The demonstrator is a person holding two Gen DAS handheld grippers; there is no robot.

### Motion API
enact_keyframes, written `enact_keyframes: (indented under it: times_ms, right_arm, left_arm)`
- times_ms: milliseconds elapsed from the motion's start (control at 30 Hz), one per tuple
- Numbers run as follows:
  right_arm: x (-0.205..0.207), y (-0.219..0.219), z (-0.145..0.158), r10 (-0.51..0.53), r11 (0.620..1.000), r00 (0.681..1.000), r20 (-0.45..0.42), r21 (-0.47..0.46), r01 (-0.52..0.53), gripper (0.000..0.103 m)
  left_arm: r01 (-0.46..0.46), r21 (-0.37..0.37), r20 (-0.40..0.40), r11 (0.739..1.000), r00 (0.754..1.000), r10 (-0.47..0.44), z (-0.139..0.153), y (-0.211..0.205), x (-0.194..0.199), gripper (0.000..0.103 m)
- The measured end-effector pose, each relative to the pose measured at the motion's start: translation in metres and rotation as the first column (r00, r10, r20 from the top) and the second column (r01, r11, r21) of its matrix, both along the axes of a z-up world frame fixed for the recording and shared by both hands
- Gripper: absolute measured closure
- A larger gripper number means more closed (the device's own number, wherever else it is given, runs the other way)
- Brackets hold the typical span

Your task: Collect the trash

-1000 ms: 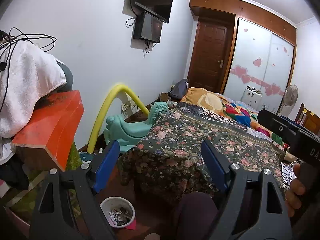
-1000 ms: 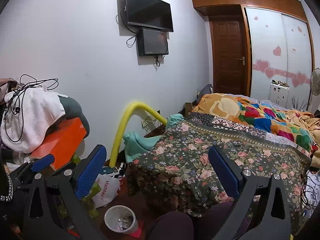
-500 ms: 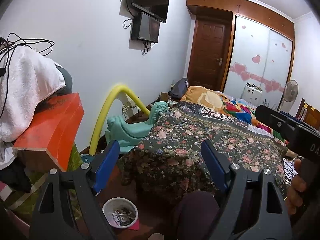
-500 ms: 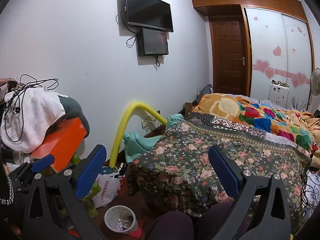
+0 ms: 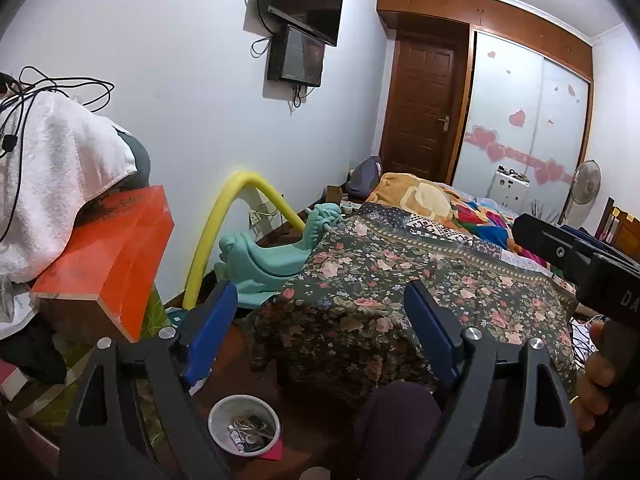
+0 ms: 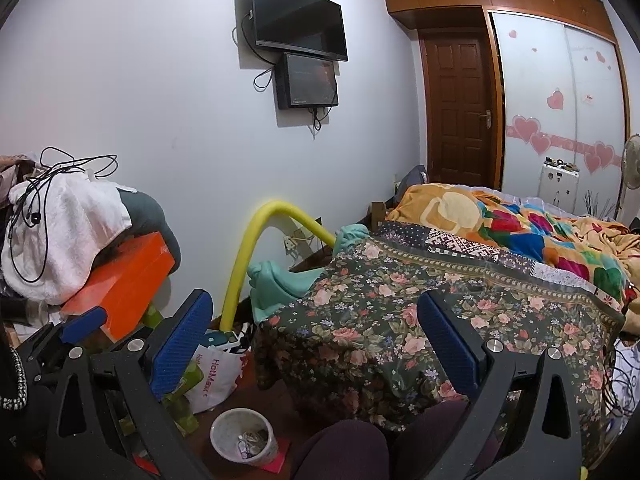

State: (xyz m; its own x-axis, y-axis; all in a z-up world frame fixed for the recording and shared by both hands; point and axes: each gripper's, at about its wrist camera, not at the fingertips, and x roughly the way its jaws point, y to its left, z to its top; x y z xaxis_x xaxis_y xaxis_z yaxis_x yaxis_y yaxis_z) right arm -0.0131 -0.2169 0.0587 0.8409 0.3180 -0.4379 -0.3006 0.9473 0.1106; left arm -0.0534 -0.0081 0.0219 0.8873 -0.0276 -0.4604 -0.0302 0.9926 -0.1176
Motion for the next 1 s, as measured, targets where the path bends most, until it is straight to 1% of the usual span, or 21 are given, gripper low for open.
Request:
enact_keyframes:
  times_ms: [467,1000]
  right_arm:
    - [-0.001,0.0058,0.0,0.001,1.0,1.0,0.002,-0.006,-0.001,0.001]
    - [0.0001,0.0059,-0.0018,0.002,1.0,1.0,-0.004,-0.007,-0.002,0.001]
  left_arm:
    - [-0.003,0.005,0.019,1.0,1.0,0.003,0.0013,0.0013,-0.0029,0.017]
    - [0.008,0.008,0.017,1.0,1.0,-0.008,0.0009,0.0008,-0.0022,0.017]
